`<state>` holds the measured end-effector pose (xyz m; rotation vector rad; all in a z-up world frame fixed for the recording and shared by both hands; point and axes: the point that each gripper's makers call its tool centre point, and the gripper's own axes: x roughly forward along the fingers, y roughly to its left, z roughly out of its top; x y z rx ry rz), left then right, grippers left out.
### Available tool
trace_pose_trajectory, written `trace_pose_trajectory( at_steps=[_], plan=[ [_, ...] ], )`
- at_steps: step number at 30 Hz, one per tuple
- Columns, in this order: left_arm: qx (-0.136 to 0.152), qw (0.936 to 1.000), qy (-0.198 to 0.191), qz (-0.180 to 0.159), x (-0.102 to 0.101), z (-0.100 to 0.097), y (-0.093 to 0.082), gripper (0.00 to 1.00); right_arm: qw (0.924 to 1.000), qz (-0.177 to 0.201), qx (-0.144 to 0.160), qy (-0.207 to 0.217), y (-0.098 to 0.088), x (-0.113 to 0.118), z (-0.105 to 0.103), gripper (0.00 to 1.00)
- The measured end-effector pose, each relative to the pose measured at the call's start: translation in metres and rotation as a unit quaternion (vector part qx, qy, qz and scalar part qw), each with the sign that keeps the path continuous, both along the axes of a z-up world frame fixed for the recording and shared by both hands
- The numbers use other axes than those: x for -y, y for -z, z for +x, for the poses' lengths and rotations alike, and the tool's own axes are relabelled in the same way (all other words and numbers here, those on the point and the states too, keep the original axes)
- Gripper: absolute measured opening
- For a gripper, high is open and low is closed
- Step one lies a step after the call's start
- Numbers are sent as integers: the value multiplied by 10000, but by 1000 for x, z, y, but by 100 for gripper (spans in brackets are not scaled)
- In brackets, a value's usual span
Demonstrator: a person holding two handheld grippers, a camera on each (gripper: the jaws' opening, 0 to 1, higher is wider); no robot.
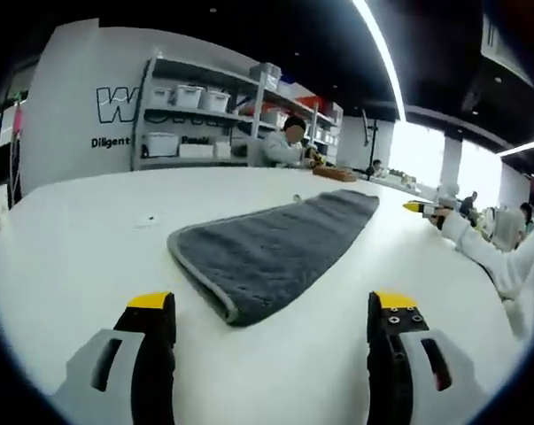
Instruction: Open the folded towel by lifting each exposed corner and separating the folded layers until the towel lies flat within the target outline without major curled edges
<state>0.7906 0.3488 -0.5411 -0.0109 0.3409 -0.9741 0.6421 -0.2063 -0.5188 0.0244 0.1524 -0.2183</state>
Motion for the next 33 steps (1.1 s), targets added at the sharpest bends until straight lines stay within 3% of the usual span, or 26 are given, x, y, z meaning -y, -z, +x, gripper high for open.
trace_pose_trajectory(
  at_steps=[4,9,12,20,25,33],
  plan=[
    [72,9997,99,-217,2,0,-2,71,9999,-34,-73,-85,3,-4,3,99],
    [6,9996,285,34,5,-1,12,68,9999,-54,-86,-110,3,-7,3,99],
    [184,9990,409,24,10,-5,8,64,9999,-63,-82,-113,2,-7,2,99],
    [325,9986,384,-134,4,0,4,29,9996,-83,-122,-245,3,-16,6,99],
    [377,9988,266,-134,-3,9,4,21,9995,-80,-131,-259,3,-17,6,99],
    [446,9982,378,133,-2,13,10,7,9995,-66,-142,-273,4,-16,7,99]
  ],
)
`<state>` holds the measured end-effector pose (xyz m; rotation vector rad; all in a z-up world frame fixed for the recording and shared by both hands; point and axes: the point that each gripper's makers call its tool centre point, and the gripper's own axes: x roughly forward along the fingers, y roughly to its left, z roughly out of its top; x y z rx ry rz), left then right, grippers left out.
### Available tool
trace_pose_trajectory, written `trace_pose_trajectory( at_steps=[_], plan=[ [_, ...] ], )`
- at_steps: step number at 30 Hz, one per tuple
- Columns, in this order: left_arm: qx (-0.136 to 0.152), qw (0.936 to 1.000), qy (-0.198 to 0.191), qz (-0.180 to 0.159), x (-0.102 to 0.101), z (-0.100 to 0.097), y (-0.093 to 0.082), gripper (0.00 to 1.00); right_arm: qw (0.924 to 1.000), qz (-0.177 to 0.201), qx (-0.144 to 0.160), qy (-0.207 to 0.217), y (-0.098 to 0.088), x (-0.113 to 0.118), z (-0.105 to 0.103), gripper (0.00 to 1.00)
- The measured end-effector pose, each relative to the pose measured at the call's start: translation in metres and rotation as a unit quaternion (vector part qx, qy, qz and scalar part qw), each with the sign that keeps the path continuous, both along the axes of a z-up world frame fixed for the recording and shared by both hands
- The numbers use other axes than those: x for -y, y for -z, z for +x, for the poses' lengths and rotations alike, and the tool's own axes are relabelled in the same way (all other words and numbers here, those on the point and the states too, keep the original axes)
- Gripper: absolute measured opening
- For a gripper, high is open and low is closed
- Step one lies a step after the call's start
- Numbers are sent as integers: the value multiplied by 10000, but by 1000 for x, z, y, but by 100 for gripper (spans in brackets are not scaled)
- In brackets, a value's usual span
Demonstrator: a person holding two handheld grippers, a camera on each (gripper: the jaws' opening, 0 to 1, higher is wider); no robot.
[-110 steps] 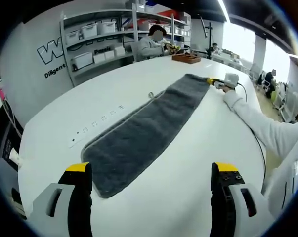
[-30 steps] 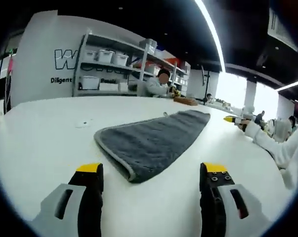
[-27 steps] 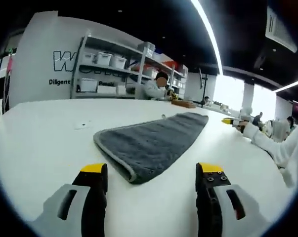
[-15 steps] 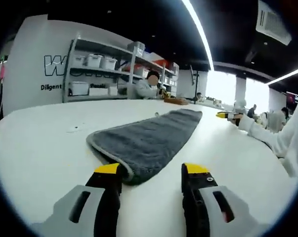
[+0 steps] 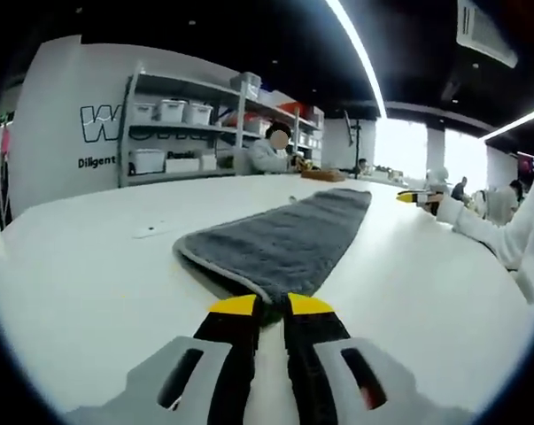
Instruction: Open the folded towel by lifting each exposed corner and separating the folded layers until the towel lies flat within the target outline without major curled edges
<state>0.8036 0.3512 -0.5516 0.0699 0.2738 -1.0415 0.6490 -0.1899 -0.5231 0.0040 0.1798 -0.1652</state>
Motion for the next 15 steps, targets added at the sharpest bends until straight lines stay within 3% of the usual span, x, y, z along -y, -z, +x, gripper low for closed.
trace_pose_trajectory(
  at_steps=[7,15],
  plan=[
    [-35,10000,-65,9,-3,3,1,3,10000,-8,-24,-30,1,-2,1,99],
    [-205,9973,-702,-71,-27,16,0,3,10000,-9,-16,-42,1,-3,1,99]
  ],
)
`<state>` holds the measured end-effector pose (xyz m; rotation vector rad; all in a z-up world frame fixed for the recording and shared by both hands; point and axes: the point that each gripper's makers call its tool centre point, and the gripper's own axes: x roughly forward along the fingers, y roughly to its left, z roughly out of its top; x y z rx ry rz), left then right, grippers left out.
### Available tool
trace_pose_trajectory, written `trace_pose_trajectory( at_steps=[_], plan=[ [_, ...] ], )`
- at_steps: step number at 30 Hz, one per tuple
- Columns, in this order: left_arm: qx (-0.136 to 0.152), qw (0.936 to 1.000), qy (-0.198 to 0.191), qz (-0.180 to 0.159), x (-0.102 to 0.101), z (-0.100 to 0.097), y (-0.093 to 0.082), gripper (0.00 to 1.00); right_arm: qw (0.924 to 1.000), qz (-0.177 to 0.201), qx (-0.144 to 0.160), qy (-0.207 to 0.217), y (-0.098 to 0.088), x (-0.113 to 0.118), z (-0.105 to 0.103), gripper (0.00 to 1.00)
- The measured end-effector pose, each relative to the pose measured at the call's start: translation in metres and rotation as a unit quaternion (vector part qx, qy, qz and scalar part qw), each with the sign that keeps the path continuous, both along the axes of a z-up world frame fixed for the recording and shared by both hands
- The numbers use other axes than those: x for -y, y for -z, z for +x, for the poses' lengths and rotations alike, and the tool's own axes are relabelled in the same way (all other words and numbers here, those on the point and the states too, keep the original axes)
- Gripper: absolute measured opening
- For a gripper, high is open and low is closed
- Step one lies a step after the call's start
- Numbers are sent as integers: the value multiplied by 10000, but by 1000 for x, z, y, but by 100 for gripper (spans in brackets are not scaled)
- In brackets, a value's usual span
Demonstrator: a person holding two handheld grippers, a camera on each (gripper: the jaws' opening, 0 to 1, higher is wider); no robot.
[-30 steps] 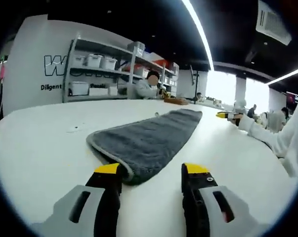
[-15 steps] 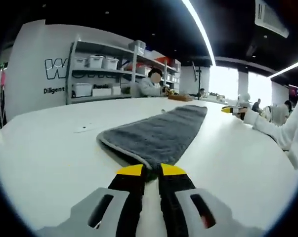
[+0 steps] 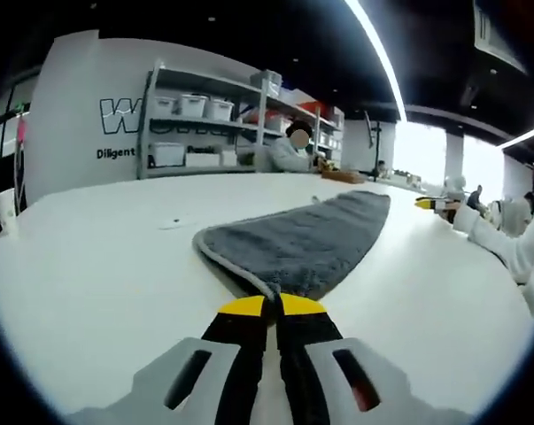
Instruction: Open the folded towel by lifting each exposed corner and separating the folded layers until the towel lies flat within the target outline without major curled edges
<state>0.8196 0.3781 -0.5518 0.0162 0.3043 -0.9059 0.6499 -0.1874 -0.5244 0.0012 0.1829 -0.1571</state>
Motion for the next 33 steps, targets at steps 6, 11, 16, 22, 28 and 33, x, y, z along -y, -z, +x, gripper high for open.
trace_pose_trajectory(
  at_steps=[6,11,16,22,28,33],
  plan=[
    [-52,9984,-557,91,-26,10,1,3,10000,-7,-35,-30,2,-2,0,99],
    [-13,9942,-1045,261,-52,17,0,3,10000,-8,-41,-58,2,-4,1,99],
    [-51,9883,-1494,309,-77,19,0,3,9999,-9,-62,-83,4,-5,2,99],
    [-92,9789,-2023,260,-106,20,0,3,9999,3,-79,-109,5,-5,3,99],
    [-164,9686,-2473,183,-133,20,0,3,9999,12,-101,-120,6,-6,3,99],
    [-173,9597,-2793,239,-154,21,0,3,9998,17,-113,-132,7,-6,3,99]
  ],
)
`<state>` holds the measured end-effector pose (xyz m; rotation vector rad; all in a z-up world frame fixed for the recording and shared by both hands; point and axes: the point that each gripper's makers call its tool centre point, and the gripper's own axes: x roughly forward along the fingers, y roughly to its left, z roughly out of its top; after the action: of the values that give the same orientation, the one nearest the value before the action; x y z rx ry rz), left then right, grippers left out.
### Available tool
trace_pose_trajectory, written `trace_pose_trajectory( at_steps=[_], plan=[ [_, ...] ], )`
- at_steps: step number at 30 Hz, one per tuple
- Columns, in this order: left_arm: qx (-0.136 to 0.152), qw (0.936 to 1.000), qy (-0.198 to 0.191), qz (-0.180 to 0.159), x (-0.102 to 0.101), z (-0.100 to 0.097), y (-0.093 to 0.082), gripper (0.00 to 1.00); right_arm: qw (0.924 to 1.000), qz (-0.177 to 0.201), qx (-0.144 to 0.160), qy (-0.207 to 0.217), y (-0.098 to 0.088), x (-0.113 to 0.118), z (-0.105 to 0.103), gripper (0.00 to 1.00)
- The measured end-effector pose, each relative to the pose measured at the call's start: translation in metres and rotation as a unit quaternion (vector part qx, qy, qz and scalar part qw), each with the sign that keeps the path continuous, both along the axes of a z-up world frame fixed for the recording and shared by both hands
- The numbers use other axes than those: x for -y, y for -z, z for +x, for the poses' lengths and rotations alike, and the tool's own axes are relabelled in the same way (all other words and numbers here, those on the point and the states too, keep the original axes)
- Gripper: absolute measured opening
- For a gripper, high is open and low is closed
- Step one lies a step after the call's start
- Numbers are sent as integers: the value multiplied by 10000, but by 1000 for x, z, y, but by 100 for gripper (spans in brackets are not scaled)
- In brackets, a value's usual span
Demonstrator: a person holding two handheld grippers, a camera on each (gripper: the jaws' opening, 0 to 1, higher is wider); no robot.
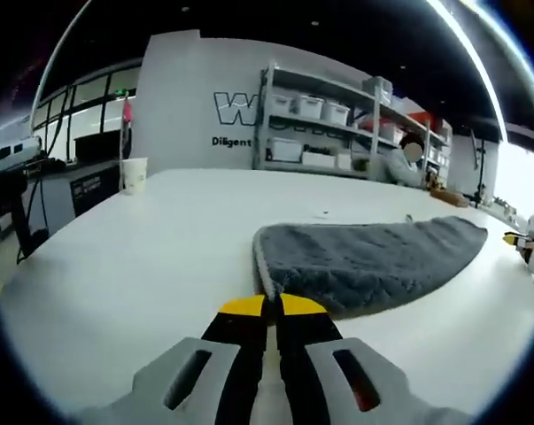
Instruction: Open the folded towel by lifting each exposed corner and separating the folded layers until the towel lies flat within the target outline without major curled edges
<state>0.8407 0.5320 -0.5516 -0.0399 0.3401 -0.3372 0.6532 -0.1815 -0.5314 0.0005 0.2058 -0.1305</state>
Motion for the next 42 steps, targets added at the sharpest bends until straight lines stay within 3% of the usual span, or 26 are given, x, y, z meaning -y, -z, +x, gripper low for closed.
trace_pose_trajectory(
  at_steps=[10,22,28,40,42],
  plan=[
    [-14,9983,-563,177,-34,-5,-1,3,10000,17,-10,-4,1,1,0,99],
    [41,9975,-657,239,-40,-7,-2,4,10000,28,-52,-23,3,-2,0,99],
    [41,9974,-681,247,-44,-19,-11,11,10000,39,-66,-63,4,-4,1,99],
    [343,9992,-36,190,-22,-30,-40,35,9997,-21,-23,-255,4,-12,4,99],
    [349,9992,187,-91,-13,-32,-44,43,9995,30,22,-308,4,-13,5,99]
  ],
)
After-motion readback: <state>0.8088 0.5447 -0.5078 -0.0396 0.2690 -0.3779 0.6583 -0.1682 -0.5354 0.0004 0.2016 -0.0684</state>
